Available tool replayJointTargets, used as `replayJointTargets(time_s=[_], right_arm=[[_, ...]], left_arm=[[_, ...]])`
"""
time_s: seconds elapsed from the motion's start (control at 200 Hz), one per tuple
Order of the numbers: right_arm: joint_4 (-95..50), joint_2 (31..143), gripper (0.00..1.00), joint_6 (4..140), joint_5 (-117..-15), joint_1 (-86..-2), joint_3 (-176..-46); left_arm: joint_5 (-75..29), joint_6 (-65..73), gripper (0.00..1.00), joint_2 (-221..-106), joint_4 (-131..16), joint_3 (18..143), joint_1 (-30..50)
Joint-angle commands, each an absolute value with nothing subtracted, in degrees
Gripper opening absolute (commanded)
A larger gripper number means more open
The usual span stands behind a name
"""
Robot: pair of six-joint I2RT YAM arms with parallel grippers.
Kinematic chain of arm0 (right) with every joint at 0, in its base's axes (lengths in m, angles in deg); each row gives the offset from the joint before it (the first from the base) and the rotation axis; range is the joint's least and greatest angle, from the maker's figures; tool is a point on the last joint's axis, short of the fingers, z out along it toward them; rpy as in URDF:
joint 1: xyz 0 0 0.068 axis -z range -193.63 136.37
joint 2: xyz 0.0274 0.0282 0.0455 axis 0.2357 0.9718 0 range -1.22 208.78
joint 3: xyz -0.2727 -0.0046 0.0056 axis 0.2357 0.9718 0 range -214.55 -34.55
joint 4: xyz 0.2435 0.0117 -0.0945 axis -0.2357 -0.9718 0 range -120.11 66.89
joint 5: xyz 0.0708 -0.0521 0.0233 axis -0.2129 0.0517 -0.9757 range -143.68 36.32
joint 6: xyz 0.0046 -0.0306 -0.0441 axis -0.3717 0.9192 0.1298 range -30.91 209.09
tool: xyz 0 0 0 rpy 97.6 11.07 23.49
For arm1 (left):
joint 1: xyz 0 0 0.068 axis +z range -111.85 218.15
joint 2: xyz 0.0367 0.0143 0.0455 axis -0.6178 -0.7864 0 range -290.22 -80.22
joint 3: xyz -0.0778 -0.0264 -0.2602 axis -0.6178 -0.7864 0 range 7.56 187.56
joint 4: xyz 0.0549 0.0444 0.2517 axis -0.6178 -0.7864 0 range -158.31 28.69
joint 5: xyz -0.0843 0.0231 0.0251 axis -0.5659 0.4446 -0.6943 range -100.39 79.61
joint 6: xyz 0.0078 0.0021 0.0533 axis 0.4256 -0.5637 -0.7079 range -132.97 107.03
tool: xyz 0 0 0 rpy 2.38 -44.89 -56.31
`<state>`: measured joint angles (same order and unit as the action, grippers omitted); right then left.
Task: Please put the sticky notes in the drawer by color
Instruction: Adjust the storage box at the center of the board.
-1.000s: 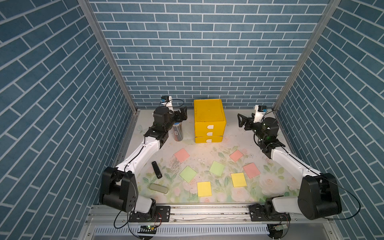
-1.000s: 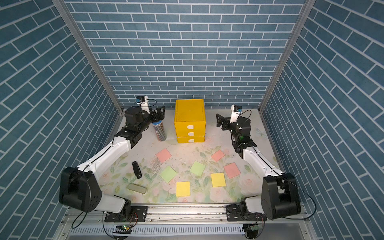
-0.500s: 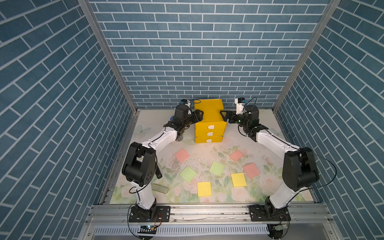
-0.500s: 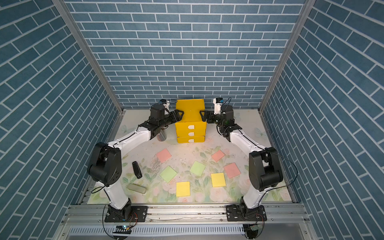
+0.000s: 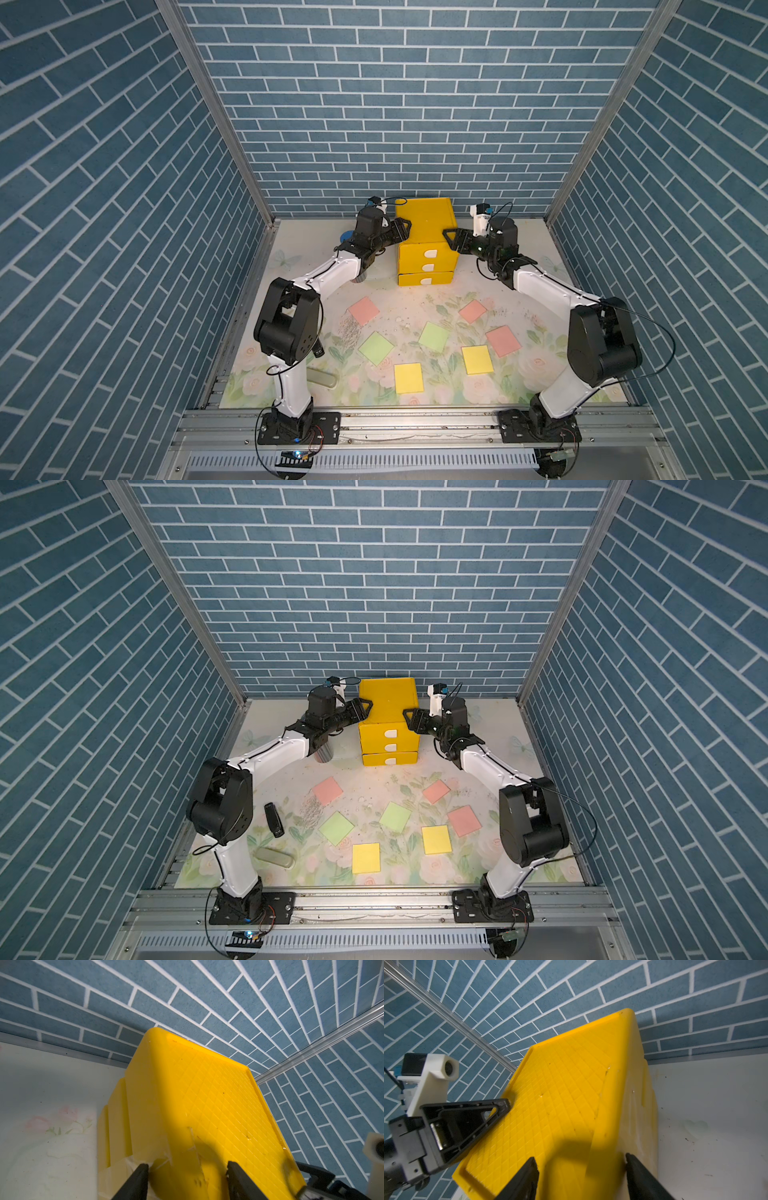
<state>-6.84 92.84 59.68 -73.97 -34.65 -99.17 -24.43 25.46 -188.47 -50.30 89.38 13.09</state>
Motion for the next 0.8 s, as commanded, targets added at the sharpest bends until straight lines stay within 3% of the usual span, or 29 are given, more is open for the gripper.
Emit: replayJointTargets(time_s=[0.0,0.23,0.29,0.425,0.535,0.7,0.795], right_arm=[[-6.41,91.17,0.65,58.12,-77.74,-36.82,-98.05],[-3.95,91.48,0.62,57.27,-80.52,-38.1,-97.35],[-5.08,90.54,0.62,57.78,-78.98,-39.38,-97.28],[-8.59,90.66,0.65,60.69,-76.52,-38.42,-97.97],[-6.43,91.64,0.65,58.34,-80.83,-37.35,-97.68],[-5.76,91.06,0.66,58.01,-79.27,-38.84,-96.56],[0.37,91.1,0.64,52.4,-84.38,-37.98,-95.2]], left_arm=[[-27.69,24.59,0.64,-190.41,-51.35,91.67,10.05],[-25.85,23.56,0.68,-190.15,-52.76,91.79,9.84],[-26.44,23.26,0.63,-191.02,-53.71,92.7,9.85],[-25.81,24.59,0.63,-189.3,-52.0,90.33,9.85],[-24.79,24.33,0.65,-187.17,-51.93,88.8,9.72],[-24.09,23.29,0.67,-188.04,-54.49,91.18,9.85],[-23.43,22.86,0.67,-187.51,-54.1,90.11,9.85]])
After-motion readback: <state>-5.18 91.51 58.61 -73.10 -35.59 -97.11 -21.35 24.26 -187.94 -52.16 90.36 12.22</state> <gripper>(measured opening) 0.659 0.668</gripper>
